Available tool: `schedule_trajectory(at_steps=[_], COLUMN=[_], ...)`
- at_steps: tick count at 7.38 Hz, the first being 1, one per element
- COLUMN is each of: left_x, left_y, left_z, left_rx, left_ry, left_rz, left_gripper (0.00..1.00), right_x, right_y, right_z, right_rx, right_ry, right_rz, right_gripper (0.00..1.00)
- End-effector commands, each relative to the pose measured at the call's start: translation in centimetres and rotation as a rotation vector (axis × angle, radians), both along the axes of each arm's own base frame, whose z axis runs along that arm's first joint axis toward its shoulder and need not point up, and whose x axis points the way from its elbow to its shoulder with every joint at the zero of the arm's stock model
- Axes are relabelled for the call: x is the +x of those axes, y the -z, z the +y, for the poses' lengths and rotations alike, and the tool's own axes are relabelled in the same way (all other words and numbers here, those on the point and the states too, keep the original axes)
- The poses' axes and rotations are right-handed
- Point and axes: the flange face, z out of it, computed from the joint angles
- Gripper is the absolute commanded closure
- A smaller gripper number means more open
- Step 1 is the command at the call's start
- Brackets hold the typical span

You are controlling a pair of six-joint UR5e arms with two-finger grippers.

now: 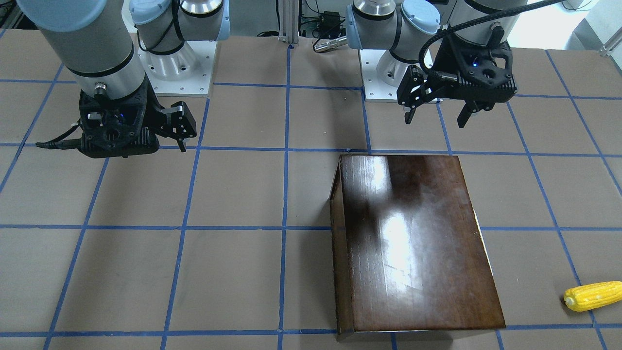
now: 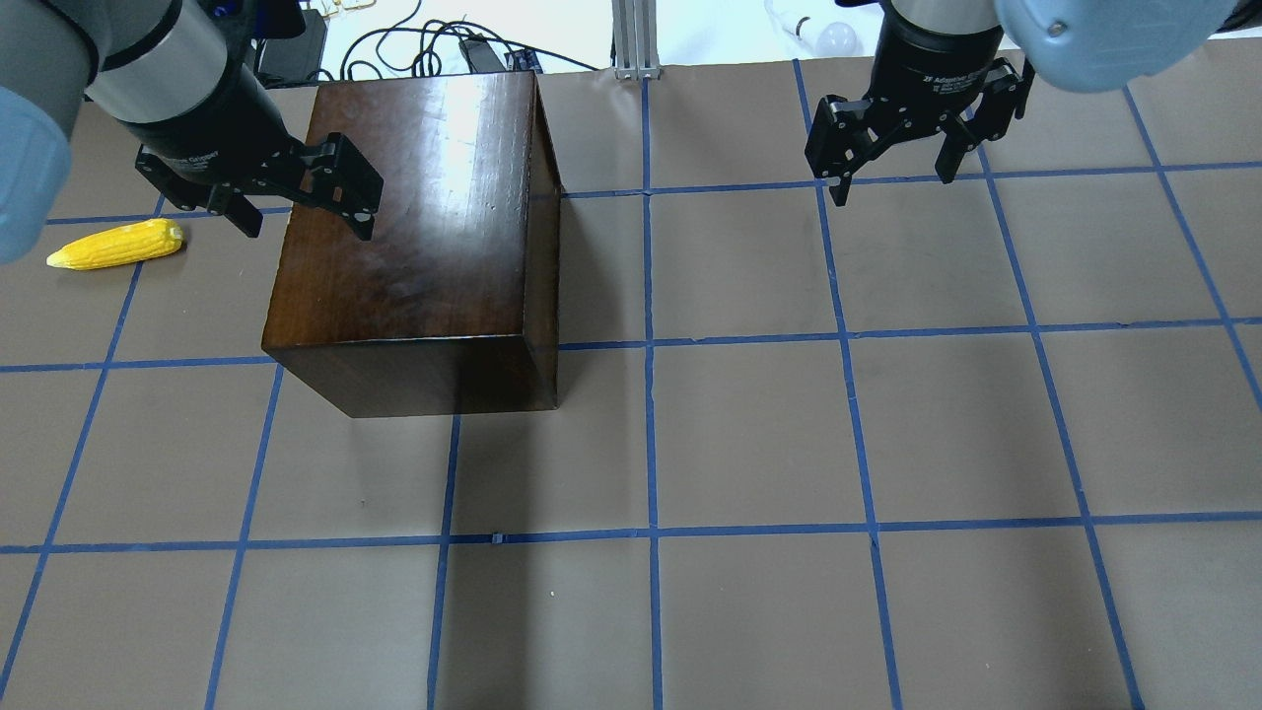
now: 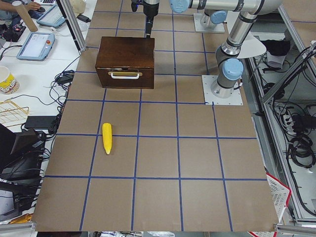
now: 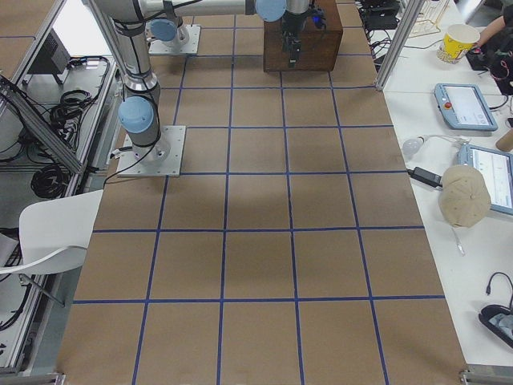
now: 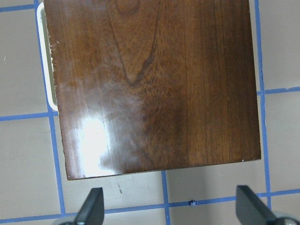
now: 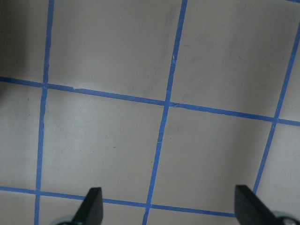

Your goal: Open drawer and put corn inside

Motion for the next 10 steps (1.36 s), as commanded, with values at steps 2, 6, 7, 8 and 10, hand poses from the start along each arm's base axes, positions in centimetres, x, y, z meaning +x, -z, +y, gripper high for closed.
schedule_trajectory(at_steps=[2,6,7,8,10], left_x=[0.0,0.2,0.4,0.5,0.7], left_y=[0.1,-0.4,-0.4,-0.6,-0.1], left_z=[0.0,-0.6,-0.7,-1.2,-3.3], left_rx=[0.001,-0.01,-0.002,0.012,0.028], left_ry=[0.012,0.03,0.027,0.024,0.023], left_rz=[-0.003,-0.002,-0.003,-0.001,0.003], left_gripper=[0.0,0.0,0.0,0.0,0.0], right_x=[0.0,0.0,0.0,0.0,0.0], right_y=[0.0,0.0,0.0,0.0,0.0], right_z=[0.0,0.0,0.0,0.0,0.0], right_rx=[-0.002,0.0,0.0,0.0,0.0], right_ry=[0.0,0.001,0.0,0.0,0.0], right_rz=[0.0,0.0,0.0,0.0,0.0], right_gripper=[0.0,0.0,0.0,0.0,0.0])
